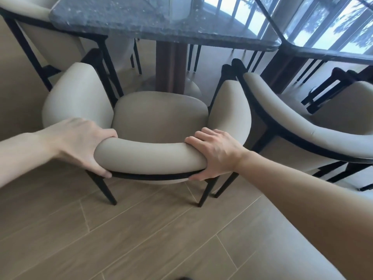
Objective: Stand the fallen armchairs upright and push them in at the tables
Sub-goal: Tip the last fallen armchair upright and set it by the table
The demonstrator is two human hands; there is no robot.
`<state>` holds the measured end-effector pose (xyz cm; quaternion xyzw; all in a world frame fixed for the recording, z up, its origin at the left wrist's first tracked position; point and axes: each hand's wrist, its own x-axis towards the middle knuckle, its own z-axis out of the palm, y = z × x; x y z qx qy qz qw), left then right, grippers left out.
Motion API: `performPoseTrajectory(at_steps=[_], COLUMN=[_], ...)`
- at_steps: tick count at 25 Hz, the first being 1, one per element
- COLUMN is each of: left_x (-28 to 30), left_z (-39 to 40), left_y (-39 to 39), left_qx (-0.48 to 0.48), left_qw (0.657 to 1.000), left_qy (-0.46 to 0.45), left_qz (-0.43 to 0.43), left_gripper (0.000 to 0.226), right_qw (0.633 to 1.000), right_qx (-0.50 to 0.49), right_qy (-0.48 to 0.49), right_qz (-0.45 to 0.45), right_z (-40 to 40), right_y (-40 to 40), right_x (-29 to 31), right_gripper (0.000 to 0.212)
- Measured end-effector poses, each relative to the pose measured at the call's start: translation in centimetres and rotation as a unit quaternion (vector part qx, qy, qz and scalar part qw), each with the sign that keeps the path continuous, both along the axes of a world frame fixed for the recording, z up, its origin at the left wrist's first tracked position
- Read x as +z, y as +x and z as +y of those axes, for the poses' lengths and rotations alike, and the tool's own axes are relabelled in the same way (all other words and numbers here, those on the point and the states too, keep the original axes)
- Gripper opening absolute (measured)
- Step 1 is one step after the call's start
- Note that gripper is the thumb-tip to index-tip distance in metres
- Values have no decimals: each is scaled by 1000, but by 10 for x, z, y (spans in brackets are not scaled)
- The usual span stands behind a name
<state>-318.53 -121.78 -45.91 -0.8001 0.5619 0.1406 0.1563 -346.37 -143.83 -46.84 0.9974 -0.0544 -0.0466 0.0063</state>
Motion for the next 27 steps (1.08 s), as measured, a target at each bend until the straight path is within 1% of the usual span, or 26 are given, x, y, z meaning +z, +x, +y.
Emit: performPoseTrajectory(at_steps=[3, 5, 7, 11, 14, 17, 20, 23, 25, 27], left_x=[2, 6, 12, 12, 10, 15, 14, 10, 8, 2], left_z=[-10, -18, -20, -20, -23, -21, -18, -17, -14, -8], left_y=[-10, -15, -12, -7, -5, 2, 15, 20, 22, 21], left_qx=[-48, -77, -84, -142, -178, -161, -165, -164, -170, -177], left_qw=[997, 994, 995, 989, 981, 986, 984, 984, 981, 975], left_qy=[-60, -57, -29, -41, -69, -47, -58, -67, -90, -136], left_qz=[-20, -46, -46, -9, 17, 24, 21, 20, 11, 0], left_gripper=[98, 101, 101, 103, 91, 91, 97, 94, 90, 86], right_qw=[999, 999, 1000, 1000, 1000, 999, 1000, 1000, 1000, 1000], right_qx=[6, 8, 14, 12, 11, 2, -8, -4, -4, -11], right_qy=[-10, -14, -17, -9, -16, -28, -20, -8, -8, -12], right_qz=[30, 33, 20, -3, 8, 17, 10, -11, -13, -11], right_z=[-28, -35, -37, -38, -37, -32, -25, -24, -23, -23], right_y=[0, 3, 4, 1, 3, 10, 21, 21, 21, 21], right_x=[7, 5, 2, -2, -1, -1, -1, -3, -2, -1], right_gripper=[94, 94, 94, 92, 93, 94, 93, 92, 92, 92])
